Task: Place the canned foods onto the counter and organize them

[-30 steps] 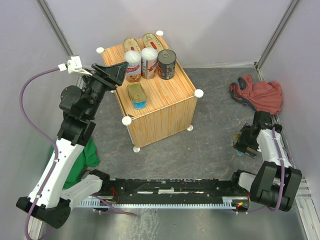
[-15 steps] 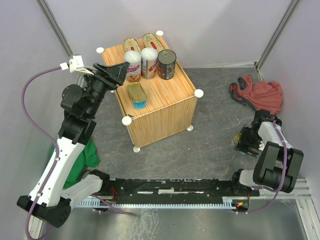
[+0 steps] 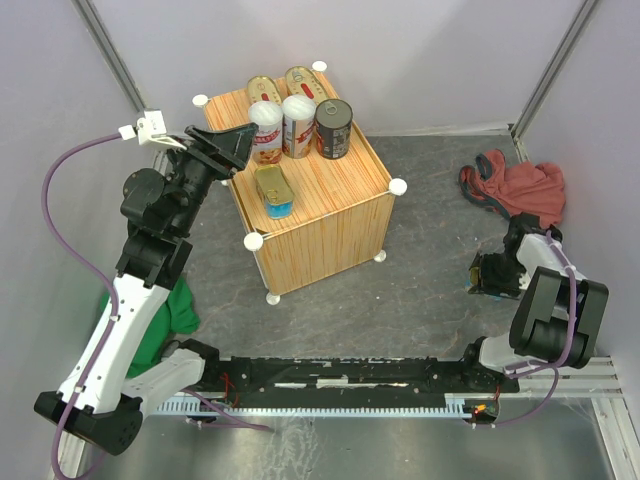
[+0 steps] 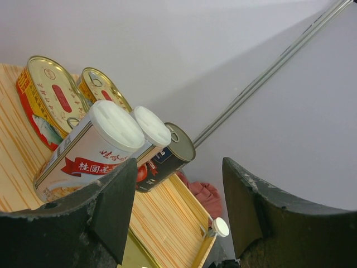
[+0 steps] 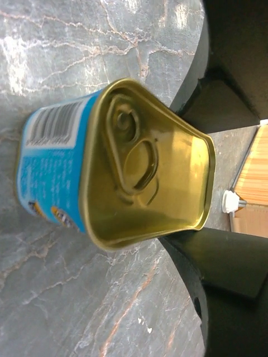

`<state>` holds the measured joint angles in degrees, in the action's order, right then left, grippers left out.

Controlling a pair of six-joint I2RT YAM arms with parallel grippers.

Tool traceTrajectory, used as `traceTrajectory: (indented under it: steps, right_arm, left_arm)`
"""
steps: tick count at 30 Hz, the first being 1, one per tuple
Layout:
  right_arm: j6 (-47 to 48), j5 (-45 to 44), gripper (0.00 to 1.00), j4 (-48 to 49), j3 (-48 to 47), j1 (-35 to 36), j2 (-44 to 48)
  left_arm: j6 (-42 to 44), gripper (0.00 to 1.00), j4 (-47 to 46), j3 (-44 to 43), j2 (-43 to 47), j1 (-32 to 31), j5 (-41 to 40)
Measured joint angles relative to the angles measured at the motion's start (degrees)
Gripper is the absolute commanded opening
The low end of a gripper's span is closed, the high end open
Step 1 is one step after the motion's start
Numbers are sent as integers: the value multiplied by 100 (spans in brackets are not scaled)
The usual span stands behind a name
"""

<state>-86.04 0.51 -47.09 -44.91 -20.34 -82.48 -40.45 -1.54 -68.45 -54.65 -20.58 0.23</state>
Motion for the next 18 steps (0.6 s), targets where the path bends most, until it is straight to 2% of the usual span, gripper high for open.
traceTrajectory:
  steps: [8, 18]
  right_arm:
    - [844, 72, 39, 140, -61, 308, -44]
    - [1683, 83, 28, 363, -72, 1196, -39]
  left_arm:
    - [-2, 69, -35, 0, 22, 26, 17]
    - [-4, 68, -24, 0, 208, 26, 31]
